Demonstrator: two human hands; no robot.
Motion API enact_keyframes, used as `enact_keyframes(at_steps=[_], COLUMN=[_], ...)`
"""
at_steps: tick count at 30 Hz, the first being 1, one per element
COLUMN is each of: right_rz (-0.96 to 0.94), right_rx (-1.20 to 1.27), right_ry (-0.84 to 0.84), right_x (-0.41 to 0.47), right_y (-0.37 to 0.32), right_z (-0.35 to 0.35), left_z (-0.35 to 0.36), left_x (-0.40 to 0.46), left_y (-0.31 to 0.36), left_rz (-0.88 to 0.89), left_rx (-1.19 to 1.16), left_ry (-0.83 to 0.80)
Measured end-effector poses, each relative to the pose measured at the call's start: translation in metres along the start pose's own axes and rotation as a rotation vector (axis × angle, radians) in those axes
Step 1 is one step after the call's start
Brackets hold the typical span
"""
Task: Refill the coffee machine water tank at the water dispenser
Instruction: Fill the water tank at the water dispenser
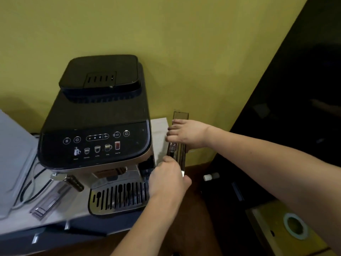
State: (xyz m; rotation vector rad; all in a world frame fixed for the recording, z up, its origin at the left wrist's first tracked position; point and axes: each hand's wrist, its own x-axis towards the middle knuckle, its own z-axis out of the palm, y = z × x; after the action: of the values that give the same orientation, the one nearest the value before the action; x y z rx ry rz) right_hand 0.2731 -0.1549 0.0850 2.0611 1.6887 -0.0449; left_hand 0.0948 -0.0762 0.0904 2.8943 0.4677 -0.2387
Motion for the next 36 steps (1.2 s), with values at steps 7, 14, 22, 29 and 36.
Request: enact_keyframes(at_steps=[7, 14, 22, 29, 36], right_rz=[0.311, 0.717, 0.930, 0.981, 1.022], right_rx=[0.182, 0.445, 0.593, 0.713, 0.854], right_ry=[-0.065, 0.018, 0.010, 0.026, 0.102], right_x=[-0.085, -0.149, -0.218, -0.297, -0.409], right_y=[-0.040, -0.129, -0.234, -0.283, -0.292], right_z=[-0.065, -0.126, -0.122, -0.076, -0.025], left_z=[-0.040, -0.079, -0.066, -0.014, 0.049], left_x=[-0.058, -0.105, -0.164, -0.224, -0.268], left_y=[-0.027, -0.054, -0.043, 0.014, 0.096], left_rz=[0.263, 0.552, 0.767, 0.831, 0.833], left_rx=[-0.003, -0.023, -0.005, -0.017, -0.492], left_ry=[0.166, 0.288, 0.230, 0.172, 0.118])
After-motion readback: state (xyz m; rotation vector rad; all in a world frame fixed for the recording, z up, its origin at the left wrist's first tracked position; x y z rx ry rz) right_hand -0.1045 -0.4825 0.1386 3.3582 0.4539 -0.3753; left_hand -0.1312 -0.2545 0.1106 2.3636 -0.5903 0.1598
